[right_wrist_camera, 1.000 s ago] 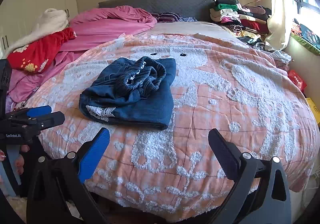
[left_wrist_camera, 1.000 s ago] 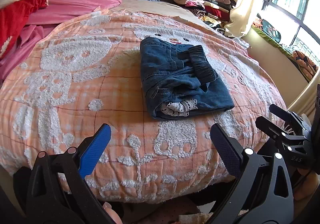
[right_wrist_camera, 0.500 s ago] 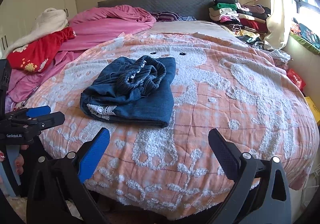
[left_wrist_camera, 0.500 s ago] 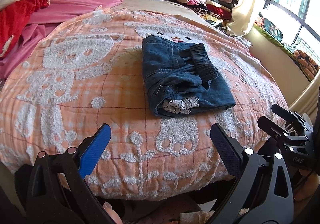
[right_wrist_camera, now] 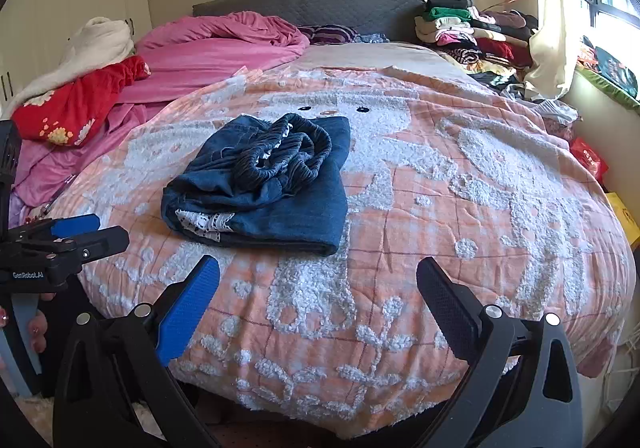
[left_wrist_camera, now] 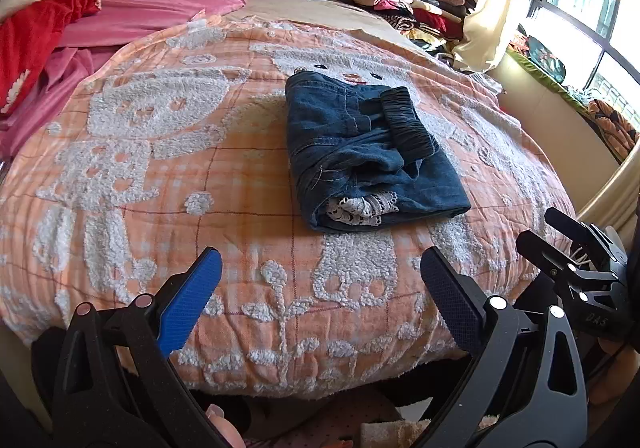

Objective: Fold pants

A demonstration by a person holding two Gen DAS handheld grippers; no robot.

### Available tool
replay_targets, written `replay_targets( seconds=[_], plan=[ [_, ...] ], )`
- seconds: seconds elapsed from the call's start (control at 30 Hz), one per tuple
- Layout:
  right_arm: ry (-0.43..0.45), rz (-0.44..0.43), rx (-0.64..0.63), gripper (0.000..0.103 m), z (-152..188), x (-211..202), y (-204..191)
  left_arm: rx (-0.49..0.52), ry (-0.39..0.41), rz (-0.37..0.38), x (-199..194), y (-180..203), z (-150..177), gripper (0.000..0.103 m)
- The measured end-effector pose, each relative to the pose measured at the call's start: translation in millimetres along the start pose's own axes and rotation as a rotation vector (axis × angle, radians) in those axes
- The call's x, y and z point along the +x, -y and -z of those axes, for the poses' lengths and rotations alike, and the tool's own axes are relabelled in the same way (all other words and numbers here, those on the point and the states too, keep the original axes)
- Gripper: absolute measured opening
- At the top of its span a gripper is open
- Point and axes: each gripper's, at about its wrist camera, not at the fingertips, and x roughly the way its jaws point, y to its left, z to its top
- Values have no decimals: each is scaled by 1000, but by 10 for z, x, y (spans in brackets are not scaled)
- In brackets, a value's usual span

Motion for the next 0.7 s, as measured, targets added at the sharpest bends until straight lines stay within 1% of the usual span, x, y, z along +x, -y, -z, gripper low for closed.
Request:
replay_targets(
  seconds=[0.7],
  plan=[
    [-4,6,-7,98,-12,-13,-38,4,-7,-19,-14,-5,12,93]
  ],
)
